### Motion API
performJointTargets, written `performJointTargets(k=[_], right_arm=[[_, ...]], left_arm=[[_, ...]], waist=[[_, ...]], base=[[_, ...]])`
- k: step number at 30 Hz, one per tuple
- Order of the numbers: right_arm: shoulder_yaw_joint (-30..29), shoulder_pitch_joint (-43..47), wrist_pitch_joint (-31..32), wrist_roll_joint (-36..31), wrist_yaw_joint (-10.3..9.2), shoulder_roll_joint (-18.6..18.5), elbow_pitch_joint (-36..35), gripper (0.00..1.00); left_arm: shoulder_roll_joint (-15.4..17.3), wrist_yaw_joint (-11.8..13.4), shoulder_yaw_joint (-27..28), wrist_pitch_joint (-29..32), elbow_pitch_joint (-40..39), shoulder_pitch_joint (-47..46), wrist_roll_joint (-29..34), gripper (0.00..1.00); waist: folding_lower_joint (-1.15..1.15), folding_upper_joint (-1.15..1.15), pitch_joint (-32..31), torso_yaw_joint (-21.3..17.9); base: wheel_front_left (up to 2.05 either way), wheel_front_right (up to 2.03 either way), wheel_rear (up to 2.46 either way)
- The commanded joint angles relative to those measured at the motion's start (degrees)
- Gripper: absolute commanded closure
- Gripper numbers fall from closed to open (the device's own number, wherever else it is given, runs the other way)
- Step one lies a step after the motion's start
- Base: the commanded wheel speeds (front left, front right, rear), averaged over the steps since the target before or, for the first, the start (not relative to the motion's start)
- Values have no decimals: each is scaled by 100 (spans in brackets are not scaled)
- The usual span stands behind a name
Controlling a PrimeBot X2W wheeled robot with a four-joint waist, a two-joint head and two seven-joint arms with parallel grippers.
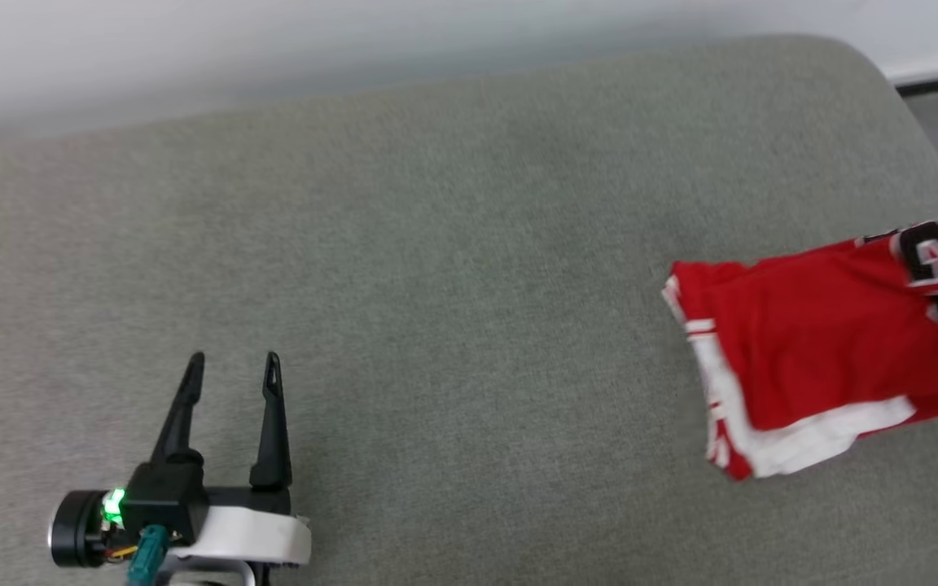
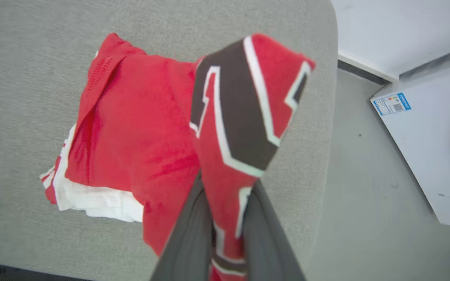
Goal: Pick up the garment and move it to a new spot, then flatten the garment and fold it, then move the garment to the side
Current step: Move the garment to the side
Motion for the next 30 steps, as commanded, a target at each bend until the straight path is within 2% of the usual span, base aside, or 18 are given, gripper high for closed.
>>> performJointTargets(k=[1,8,13,18,19,20,26,30], right_arm=[[-179,-158,-79,-117,-8,10,211,100],[-998,-506,-280,-732,-8,118,1188,100],[-1691,-755,-327,-1087,-8,398,1912,100],[-1976,-720,-326,-1516,-8,685,2355,100],[-2046,-718,-358,-1637,-8,711,2453,92],[-2078,-712,-389,-1789,-8,753,2516,0],[-2300,-769,-703,-2440,-7,870,2646,0],[-2423,-825,-1364,-3005,-8,934,2435,0]], left_arm=[[67,-37,37,-12,-43,-125,40,0],[230,-125,116,-12,-210,-484,130,0],[298,-149,141,-12,-290,-691,146,0],[283,-124,127,-12,-257,-787,145,0],[271,-121,122,-12,-233,-788,135,0],[262,-114,120,-12,-212,-775,123,0],[209,-73,122,-12,-135,-622,80,0],[133,-15,93,-12,-94,-431,39,0]], waist=[[-1,0,350,-197],[-1,0,1026,-170],[-1,0,1368,-80],[-1,0,1446,26],[-1,0,1414,51],[-1,0,1368,70],[-1,0,972,181],[-1,0,509,298]], base=[[0,0,0],[0,0,0],[0,0,0],[0,0,0],[0,0,0],[0,0,0],[0,0,0],[0,0,0]])
